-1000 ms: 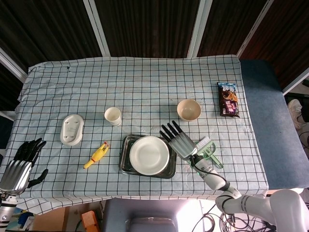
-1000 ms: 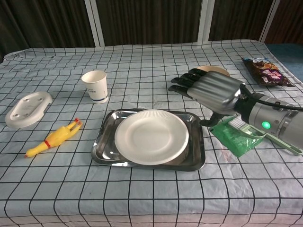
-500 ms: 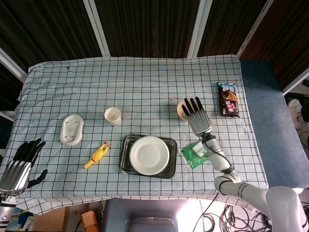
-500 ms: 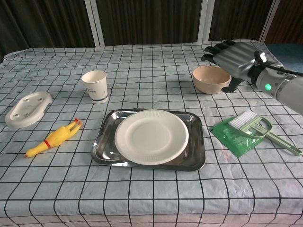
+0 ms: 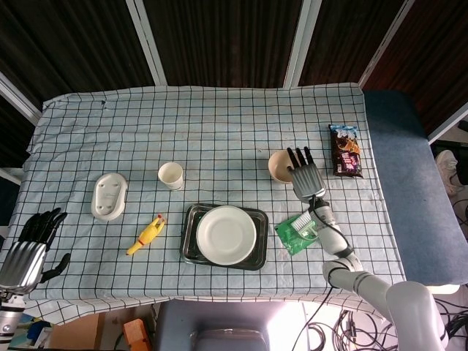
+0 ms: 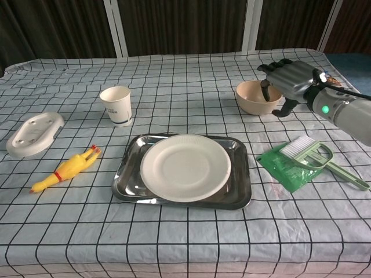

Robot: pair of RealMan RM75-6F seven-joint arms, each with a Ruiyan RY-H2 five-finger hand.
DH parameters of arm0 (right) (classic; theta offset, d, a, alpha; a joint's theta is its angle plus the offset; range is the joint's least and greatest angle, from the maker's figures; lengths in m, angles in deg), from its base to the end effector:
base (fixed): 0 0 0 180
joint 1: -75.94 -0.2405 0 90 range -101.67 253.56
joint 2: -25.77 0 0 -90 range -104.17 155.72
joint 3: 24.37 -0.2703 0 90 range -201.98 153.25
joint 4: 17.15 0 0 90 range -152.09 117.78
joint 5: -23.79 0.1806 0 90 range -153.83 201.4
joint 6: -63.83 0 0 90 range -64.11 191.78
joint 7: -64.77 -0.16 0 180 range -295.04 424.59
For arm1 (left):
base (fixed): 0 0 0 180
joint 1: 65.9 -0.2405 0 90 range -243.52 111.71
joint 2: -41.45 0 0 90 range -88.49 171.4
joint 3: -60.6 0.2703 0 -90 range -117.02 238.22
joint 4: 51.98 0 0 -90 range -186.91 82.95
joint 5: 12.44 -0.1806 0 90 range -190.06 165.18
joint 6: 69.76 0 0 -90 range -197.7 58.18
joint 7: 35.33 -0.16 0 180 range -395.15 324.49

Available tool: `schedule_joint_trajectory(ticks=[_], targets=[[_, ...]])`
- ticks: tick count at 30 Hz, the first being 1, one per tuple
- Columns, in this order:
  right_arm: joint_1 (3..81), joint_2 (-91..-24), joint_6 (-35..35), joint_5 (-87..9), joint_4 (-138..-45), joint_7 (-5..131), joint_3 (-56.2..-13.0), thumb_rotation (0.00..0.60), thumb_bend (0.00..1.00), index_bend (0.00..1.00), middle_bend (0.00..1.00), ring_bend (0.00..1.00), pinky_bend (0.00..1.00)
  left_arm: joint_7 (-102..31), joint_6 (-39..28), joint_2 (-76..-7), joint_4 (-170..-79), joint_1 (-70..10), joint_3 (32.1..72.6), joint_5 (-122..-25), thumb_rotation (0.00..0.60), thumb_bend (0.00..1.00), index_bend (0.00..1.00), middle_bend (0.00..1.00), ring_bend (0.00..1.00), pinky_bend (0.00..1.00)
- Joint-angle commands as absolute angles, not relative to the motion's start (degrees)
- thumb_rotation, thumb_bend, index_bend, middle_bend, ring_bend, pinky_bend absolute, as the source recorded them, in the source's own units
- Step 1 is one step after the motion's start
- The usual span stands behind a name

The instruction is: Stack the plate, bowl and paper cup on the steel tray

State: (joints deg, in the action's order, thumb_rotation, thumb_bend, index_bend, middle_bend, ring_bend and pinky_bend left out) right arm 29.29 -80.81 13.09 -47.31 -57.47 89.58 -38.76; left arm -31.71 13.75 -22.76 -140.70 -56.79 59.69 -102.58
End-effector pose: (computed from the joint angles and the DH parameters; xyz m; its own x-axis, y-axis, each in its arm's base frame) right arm -0.2032 -0.4356 -0.0184 0.7789 -0.0271 0.6266 -0.6120 -0.2510 0.7499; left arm -0.3025 0.2127 0.1833 0.4064 0.0333 0.9131 0.9063 -0.1412 -0.3983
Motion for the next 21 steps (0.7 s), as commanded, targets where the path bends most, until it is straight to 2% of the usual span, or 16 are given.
schedule_joint_trajectory(ticks=[1, 5, 9, 13, 21], targets=[[28.64, -82.75, 13.79, -47.54, -54.79, 88.15, -38.38, 0.600, 0.29, 0.51, 0.00, 0.00, 0.00, -31.49, 13.80, -22.72, -140.68, -56.90, 59.71, -102.54, 0.600, 0.36, 0.00, 0.02, 0.01, 0.03], [28.25, -84.11, 13.94, -47.57, -52.47, 86.02, -38.49, 0.600, 0.33, 0.55, 0.00, 0.00, 0.00, -31.44, 13.98, -22.55, -140.79, -57.03, 59.86, -102.70, 0.600, 0.36, 0.00, 0.02, 0.01, 0.03], [28.22, -84.78, 12.49, -48.66, -51.15, 83.58, -38.11, 0.600, 0.43, 0.63, 0.03, 0.00, 0.00, -31.06, 14.42, -22.49, -140.74, -57.20, 59.86, -102.89, 0.600, 0.36, 0.00, 0.02, 0.01, 0.03], [28.70, -84.73, 9.34, -50.41, -51.50, 81.57, -37.44, 0.600, 0.46, 0.68, 0.05, 0.00, 0.00, -31.53, 14.09, -22.41, -140.90, -57.28, 59.87, -102.36, 0.600, 0.36, 0.00, 0.01, 0.01, 0.03], [31.06, -80.81, -2.24, -57.28, -62.68, 77.67, -34.70, 0.600, 0.47, 0.71, 0.08, 0.00, 0.00, -33.27, 12.99, -22.61, -141.86, -56.92, 59.77, -101.69, 0.600, 0.36, 0.00, 0.01, 0.00, 0.03]])
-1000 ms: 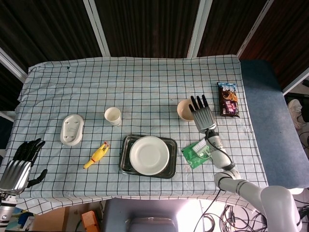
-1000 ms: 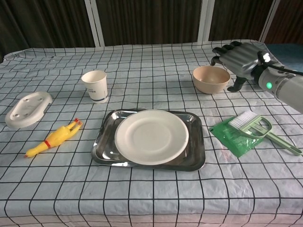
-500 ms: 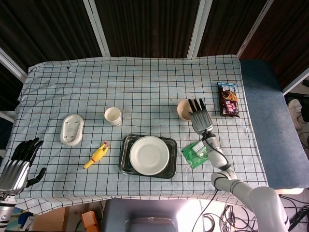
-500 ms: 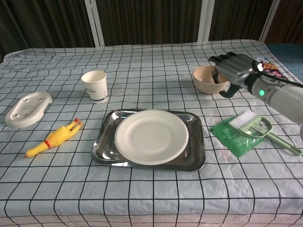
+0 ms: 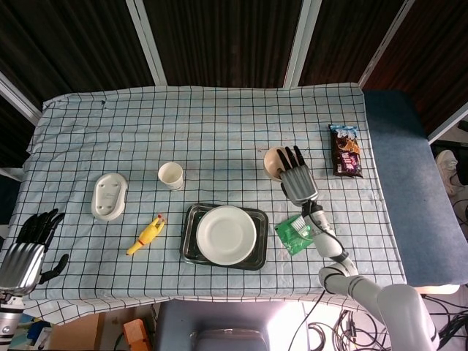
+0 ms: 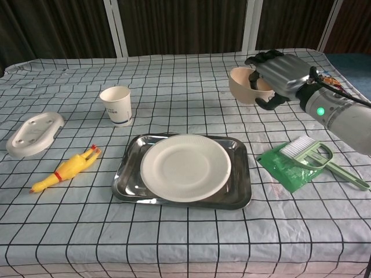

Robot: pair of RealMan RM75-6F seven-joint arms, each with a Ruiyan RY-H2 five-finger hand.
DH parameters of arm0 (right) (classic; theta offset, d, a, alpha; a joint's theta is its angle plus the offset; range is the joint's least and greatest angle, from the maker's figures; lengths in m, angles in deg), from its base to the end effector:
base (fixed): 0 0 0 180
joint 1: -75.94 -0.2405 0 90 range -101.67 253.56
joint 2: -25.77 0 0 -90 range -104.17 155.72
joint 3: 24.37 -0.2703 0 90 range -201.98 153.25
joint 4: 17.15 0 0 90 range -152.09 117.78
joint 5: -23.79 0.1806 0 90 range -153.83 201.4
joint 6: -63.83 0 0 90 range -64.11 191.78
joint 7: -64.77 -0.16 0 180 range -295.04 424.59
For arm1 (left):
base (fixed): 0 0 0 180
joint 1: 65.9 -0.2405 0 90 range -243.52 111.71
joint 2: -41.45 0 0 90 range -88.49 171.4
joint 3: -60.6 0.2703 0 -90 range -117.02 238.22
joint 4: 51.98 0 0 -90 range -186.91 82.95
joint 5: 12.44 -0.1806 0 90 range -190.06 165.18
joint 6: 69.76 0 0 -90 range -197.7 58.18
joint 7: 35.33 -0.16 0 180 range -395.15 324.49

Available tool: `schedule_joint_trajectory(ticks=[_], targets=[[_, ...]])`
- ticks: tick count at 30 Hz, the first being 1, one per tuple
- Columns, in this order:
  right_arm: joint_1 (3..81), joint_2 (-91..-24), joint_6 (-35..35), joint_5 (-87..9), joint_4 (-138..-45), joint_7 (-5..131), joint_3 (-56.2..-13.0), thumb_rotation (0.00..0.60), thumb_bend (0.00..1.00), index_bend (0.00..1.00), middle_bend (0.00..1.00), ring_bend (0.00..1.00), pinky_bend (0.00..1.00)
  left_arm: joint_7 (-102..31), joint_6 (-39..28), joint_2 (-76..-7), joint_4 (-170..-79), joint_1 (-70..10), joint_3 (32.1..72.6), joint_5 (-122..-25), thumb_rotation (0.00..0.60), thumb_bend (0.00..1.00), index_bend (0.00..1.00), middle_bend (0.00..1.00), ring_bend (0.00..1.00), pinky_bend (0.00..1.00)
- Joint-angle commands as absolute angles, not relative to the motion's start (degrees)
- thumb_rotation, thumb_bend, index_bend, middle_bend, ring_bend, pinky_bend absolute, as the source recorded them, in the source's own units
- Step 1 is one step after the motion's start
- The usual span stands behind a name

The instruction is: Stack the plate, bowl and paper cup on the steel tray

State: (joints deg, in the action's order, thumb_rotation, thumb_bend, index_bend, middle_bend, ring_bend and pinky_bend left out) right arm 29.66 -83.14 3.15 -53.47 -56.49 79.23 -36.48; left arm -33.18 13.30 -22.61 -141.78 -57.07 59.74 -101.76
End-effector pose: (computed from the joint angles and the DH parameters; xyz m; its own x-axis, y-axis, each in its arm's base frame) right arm -0.1786 -0.4219 -0.0211 0.6674 0.0956 0.7385 -0.6843 -0.3123 0.6589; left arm -0.3030 0.2108 0.1822 0.4142 0.0423 0.9092 0.9051 -0.1245 -0.4066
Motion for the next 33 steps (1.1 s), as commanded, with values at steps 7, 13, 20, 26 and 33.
schedule_joint_trajectory(ticks=[7, 13, 20, 26, 33], targets=[[33.06, -76.82, -8.90, -65.80, -79.20, 82.00, -28.98, 0.600, 0.47, 0.70, 0.08, 0.00, 0.00, -33.35, 13.01, -22.56, -141.96, -56.84, 59.62, -101.63, 0.600, 0.36, 0.00, 0.01, 0.00, 0.03], [34.09, -75.91, -8.84, -70.00, -87.38, 86.76, -25.06, 0.600, 0.47, 0.70, 0.08, 0.00, 0.00, -33.03, 13.52, -22.40, -141.90, -57.07, 59.81, -102.08, 0.600, 0.36, 0.00, 0.01, 0.00, 0.03], [34.24, -77.01, -5.21, -70.21, -87.97, 89.62, -23.92, 0.600, 0.47, 0.69, 0.08, 0.00, 0.00, -32.93, 14.51, -22.26, -141.96, -57.63, 59.93, -102.38, 0.600, 0.36, 0.00, 0.01, 0.00, 0.03], [34.33, -78.72, -3.78, -70.51, -85.45, 90.89, -24.03, 0.600, 0.47, 0.69, 0.08, 0.00, 0.00, -32.48, 15.46, -22.14, -141.86, -58.02, 59.92, -102.79, 0.600, 0.36, 0.00, 0.01, 0.00, 0.03], [34.71, -79.87, -2.85, -70.70, -84.09, 92.95, -24.15, 0.600, 0.47, 0.65, 0.08, 0.00, 0.00, -32.25, 16.10, -22.06, -141.80, -58.36, 59.96, -103.11, 0.600, 0.36, 0.00, 0.01, 0.00, 0.03]])
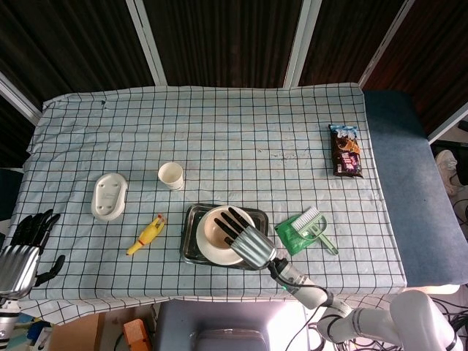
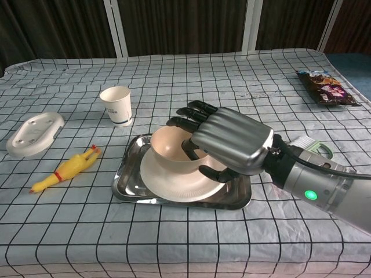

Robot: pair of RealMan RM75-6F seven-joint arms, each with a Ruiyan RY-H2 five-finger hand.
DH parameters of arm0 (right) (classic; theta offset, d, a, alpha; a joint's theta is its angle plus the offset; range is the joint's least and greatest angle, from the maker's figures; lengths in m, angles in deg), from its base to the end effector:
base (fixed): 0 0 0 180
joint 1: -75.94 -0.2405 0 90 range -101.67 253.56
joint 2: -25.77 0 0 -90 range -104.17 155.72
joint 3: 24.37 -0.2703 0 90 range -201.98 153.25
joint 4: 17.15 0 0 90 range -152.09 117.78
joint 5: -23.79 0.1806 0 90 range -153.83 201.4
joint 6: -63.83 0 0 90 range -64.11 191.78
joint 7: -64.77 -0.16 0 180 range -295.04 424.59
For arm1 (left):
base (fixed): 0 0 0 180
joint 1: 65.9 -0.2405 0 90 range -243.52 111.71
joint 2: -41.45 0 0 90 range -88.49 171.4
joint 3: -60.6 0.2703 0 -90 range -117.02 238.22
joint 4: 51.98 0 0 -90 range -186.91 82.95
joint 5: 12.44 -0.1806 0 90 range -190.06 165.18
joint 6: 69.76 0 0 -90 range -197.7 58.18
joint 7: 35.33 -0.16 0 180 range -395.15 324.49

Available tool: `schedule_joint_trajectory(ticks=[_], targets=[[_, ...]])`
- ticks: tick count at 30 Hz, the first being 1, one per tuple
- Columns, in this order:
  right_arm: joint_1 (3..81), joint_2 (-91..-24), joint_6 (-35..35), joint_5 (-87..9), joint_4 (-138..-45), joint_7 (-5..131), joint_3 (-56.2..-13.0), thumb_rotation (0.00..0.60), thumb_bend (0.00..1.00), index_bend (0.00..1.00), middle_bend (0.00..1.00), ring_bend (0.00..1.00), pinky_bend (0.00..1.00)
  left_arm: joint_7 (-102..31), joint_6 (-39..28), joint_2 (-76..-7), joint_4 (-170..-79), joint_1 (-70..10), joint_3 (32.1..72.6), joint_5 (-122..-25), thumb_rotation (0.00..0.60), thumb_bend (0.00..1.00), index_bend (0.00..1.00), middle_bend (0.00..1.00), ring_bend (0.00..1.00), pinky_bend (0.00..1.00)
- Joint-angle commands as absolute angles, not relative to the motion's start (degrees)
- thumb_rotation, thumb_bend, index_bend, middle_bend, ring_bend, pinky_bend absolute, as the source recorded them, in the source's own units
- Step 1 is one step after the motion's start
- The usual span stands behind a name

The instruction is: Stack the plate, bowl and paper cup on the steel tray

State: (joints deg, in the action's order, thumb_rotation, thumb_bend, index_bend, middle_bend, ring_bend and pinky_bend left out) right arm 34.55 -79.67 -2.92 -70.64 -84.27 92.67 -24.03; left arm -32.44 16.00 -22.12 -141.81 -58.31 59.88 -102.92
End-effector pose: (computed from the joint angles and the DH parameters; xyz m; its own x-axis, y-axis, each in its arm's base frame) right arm -0.1145 -0.2945 -0.0755 0.6546 0.1571 0.7395 -0.4330 -0.7239 0.5371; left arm -0.3019 0.2036 0.1900 0.4065 0.0081 0.9136 0.9068 -0.1261 -0.4023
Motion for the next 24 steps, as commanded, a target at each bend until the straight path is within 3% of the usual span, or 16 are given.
schedule_joint_trajectory(ticks=[1, 12, 16, 24], targets=[[34.77, -79.89, -2.83, -70.72, -84.04, 93.06, -24.19, 0.600, 0.47, 0.64, 0.08, 0.00, 0.00, -32.18, 16.12, -22.03, -141.76, -58.37, 59.98, -103.16, 0.600, 0.36, 0.00, 0.01, 0.00, 0.03], [35.59, -79.23, -2.19, -70.25, -84.57, 94.91, -24.66, 0.600, 0.47, 0.49, 0.08, 0.00, 0.00, -32.05, 15.79, -21.97, -141.72, -58.28, 60.05, -103.28, 0.600, 0.36, 0.00, 0.01, 0.00, 0.03], [35.97, -78.67, -1.18, -69.39, -86.00, 95.61, -24.74, 0.600, 0.47, 0.30, 0.05, 0.00, 0.00, -32.59, 15.21, -21.93, -141.92, -58.14, 60.03, -102.90, 0.600, 0.36, 0.00, 0.01, 0.00, 0.03], [39.55, -72.25, -6.42, -70.36, -94.83, 94.21, -24.05, 0.600, 0.30, 0.11, 0.00, 0.00, 0.00, -32.31, 15.25, -21.64, -142.09, -58.27, 60.17, -103.01, 0.600, 0.36, 0.00, 0.01, 0.00, 0.03]])
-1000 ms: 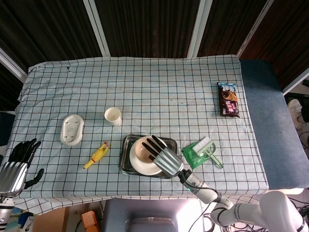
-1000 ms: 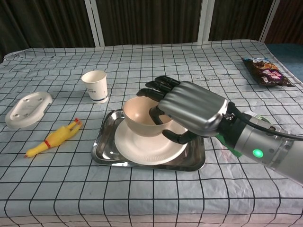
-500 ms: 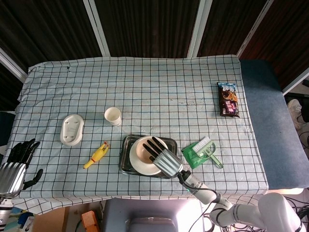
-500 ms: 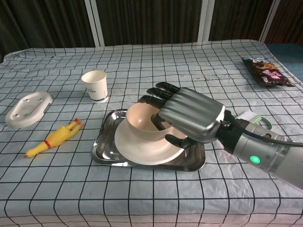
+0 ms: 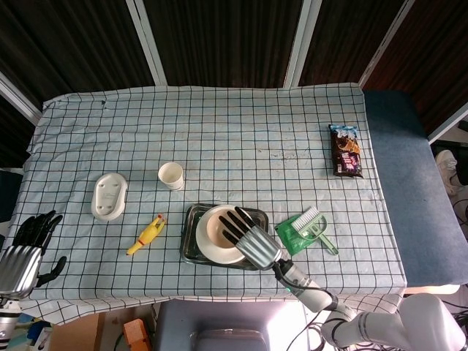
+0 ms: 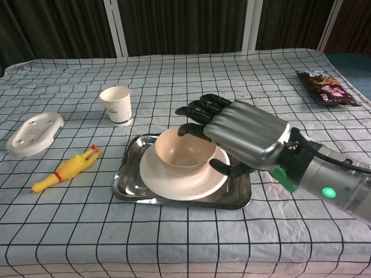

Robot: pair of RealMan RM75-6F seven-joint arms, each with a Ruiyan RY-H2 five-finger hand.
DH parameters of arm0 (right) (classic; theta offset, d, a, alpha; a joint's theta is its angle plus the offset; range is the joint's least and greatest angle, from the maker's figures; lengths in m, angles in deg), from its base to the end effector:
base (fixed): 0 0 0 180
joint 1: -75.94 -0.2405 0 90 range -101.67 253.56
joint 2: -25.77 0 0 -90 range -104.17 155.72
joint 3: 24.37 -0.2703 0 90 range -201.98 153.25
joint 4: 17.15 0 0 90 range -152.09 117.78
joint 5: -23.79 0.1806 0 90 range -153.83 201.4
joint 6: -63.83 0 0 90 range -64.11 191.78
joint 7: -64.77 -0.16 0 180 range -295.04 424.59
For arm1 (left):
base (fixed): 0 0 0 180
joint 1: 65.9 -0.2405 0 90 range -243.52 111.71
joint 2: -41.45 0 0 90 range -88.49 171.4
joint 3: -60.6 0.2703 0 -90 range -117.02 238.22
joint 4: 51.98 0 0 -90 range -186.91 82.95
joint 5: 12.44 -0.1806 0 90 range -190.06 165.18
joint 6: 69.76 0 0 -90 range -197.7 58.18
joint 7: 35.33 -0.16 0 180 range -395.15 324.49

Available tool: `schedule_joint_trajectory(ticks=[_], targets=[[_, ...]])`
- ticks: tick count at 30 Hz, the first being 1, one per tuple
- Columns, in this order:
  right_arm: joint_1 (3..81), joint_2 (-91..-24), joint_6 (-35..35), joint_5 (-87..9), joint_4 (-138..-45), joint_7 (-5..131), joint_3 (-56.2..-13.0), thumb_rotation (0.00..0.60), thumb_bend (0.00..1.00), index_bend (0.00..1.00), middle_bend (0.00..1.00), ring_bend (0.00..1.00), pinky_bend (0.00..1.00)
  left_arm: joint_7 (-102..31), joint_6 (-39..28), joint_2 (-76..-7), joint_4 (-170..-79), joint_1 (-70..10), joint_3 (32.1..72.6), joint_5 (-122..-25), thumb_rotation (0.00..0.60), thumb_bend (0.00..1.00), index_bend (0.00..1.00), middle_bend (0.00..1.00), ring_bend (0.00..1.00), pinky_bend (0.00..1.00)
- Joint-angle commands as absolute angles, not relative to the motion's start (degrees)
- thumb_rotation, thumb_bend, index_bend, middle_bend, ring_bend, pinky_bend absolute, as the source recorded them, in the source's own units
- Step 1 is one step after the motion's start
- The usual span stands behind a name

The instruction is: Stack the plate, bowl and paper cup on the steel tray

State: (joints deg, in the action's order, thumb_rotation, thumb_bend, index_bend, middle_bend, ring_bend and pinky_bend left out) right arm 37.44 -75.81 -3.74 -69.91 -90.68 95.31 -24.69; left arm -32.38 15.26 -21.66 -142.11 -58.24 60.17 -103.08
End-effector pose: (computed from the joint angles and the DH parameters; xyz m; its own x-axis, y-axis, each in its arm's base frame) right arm -0.1234 -0.2884 -0.0545 0.6464 0.1414 0.7498 -0.4767 -0.6925 0.5415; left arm -0.3022 0.2029 0.1894 0.4102 0.0253 0.9116 0.9057 -0.1290 -0.4039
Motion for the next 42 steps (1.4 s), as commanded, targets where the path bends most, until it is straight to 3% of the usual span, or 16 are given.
schedule_joint_trajectory(ticks=[1, 6, 11, 14, 20, 33, 42], targets=[[40.57, -70.38, -7.58, -70.46, -96.99, 93.78, -23.59, 0.600, 0.29, 0.09, 0.00, 0.00, 0.00, -32.31, 15.19, -21.65, -142.09, -58.28, 60.17, -102.95, 0.600, 0.35, 0.00, 0.01, 0.00, 0.03], [45.76, -61.32, -13.66, -70.87, -105.43, 91.96, -21.33, 0.600, 0.26, 0.03, 0.00, 0.00, 0.00, -32.54, 15.01, -22.09, -141.74, -57.87, 60.30, -103.86, 0.600, 0.36, 0.00, 0.01, 0.00, 0.03], [54.57, -47.83, -19.34, -64.20, -117.14, 88.23, -17.92, 0.600, 0.25, 0.00, 0.00, 0.00, 0.00, -28.70, 17.58, -25.62, -136.71, -55.80, 59.67, -109.33, 0.600, 0.39, 0.01, 0.03, 0.00, 0.03], [59.92, -43.07, -25.04, -63.25, -116.24, 82.24, -16.54, 0.600, 0.25, 0.00, 0.00, 0.00, 0.00, -25.07, 16.97, -29.38, -132.51, -53.37, 58.86, -110.80, 0.600, 0.39, 0.05, 0.03, 0.00, 0.03], [66.87, -42.00, -31.69, -57.89, -109.04, 74.19, -19.65, 0.600, 0.25, 0.00, 0.00, 0.00, 0.00, -27.35, 10.66, -33.57, -131.93, -48.29, 56.13, -108.01, 0.600, 0.39, 0.10, 0.03, 0.00, 0.03], [68.52, -39.68, -26.82, -55.73, -107.62, 67.52, -23.13, 0.600, 0.25, 0.00, 0.00, 0.00, 0.00, -37.05, 0.15, -43.32, -132.81, -38.64, 47.08, -95.15, 0.600, 0.38, 0.19, 0.03, 0.00, 0.00], [69.01, -39.25, -24.73, -55.98, -107.73, 66.78, -24.63, 0.600, 0.25, 0.00, 0.00, 0.00, 0.00, -42.67, -6.32, -50.35, -126.75, -32.64, 44.82, -88.20, 0.600, 0.39, 0.20, 0.03, 0.00, 0.00]])
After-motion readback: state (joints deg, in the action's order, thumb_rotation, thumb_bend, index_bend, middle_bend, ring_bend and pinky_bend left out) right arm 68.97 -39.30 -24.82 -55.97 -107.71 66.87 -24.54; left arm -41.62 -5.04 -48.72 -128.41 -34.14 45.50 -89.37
